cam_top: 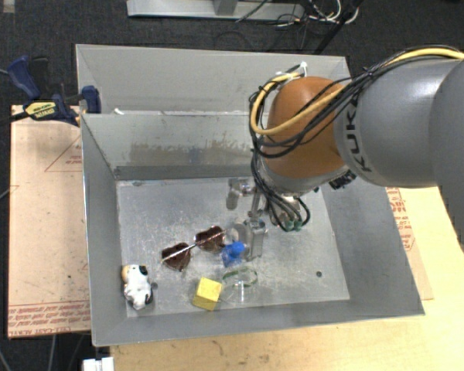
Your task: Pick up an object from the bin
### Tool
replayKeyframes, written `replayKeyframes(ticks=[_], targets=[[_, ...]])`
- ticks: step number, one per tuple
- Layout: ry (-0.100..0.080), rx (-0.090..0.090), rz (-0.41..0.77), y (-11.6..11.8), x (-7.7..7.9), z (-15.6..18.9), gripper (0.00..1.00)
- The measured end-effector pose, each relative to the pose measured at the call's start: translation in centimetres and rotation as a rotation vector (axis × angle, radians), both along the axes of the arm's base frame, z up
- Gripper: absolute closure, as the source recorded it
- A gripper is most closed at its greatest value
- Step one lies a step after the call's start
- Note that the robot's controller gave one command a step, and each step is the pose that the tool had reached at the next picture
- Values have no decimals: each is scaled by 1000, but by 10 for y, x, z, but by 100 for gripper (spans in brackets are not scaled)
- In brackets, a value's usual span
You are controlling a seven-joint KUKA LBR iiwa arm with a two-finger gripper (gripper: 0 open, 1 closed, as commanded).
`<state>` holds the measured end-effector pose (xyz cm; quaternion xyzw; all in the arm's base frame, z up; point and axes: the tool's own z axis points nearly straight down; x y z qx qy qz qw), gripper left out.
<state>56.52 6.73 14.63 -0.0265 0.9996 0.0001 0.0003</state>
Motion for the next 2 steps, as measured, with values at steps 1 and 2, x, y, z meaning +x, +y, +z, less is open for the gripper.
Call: replayKeyframes(ticks=[1,2], targets=[[-1,3,97,-16,11,-18,0],[-2,-1,139,10,19,-14,0]])
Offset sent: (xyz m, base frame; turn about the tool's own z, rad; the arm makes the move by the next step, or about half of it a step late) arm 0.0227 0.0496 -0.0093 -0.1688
